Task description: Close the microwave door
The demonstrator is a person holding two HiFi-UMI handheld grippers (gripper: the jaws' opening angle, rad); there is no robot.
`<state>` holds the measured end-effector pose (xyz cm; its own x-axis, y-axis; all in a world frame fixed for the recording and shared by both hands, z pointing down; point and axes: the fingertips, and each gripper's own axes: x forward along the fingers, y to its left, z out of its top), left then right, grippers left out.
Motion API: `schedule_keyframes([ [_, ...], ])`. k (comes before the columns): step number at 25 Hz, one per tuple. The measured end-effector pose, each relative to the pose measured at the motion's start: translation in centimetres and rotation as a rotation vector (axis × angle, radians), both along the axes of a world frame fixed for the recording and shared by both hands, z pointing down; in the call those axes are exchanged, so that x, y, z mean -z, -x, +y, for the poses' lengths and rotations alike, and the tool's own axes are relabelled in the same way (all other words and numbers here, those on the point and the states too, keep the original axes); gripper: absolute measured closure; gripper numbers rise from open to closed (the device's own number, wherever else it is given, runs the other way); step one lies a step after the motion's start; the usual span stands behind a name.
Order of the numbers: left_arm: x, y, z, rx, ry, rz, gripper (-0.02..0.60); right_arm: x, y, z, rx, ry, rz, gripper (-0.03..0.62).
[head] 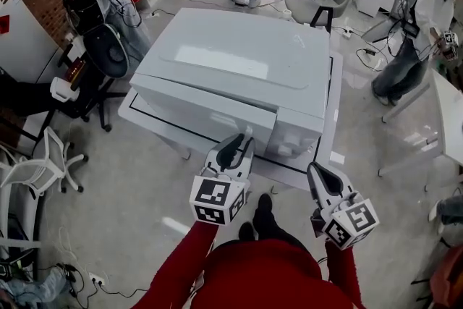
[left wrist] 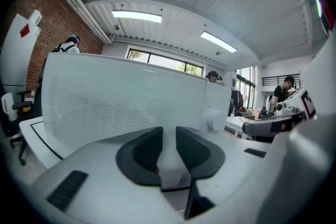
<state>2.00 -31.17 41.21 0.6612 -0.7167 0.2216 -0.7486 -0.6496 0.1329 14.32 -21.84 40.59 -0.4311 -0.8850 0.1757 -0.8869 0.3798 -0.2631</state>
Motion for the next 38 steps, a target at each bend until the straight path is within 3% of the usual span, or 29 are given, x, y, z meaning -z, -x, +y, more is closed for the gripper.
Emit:
schedule_keyframes([
  [15, 0.0, -0.2, -0.8, 0.002, -0.017, -0.042, 0.512, -0.3, 0.0, -0.3, -0.002, 0.008, -0.006, 0.579],
  [19, -0.1, -0.6, -1.7, 0.018, 0.005, -0.035, 0.538, -0.1, 0.1, -0.4, -0.001, 0.005, -0.004, 0.58],
  [31, -0.1, -0.6, -1.9, 0.03, -0.01, -0.018, 0.538, -0.2, -0.2, -0.7, 0.002, 0.007, -0.008, 0.579],
  [34, 0.4, -0.5, -1.7, -0.004, -0.001, 0.028, 0.543, 0.1, 0.3, -0.8, 0.018, -0.001, -0.007, 0.58],
  [35, 1.2, -0.4, -1.3, -0.031, -0.015, 0.057, 0.571, 0.3, 0.4, -0.7, 0.023, -0.005, -0.007, 0.579],
  [38, 4.3, -0.4, -0.1, -0.13, -0.109, 0.105, 0.571, 1.1, 0.4, -0.7, 0.029, -0.033, -0.008, 0.579],
])
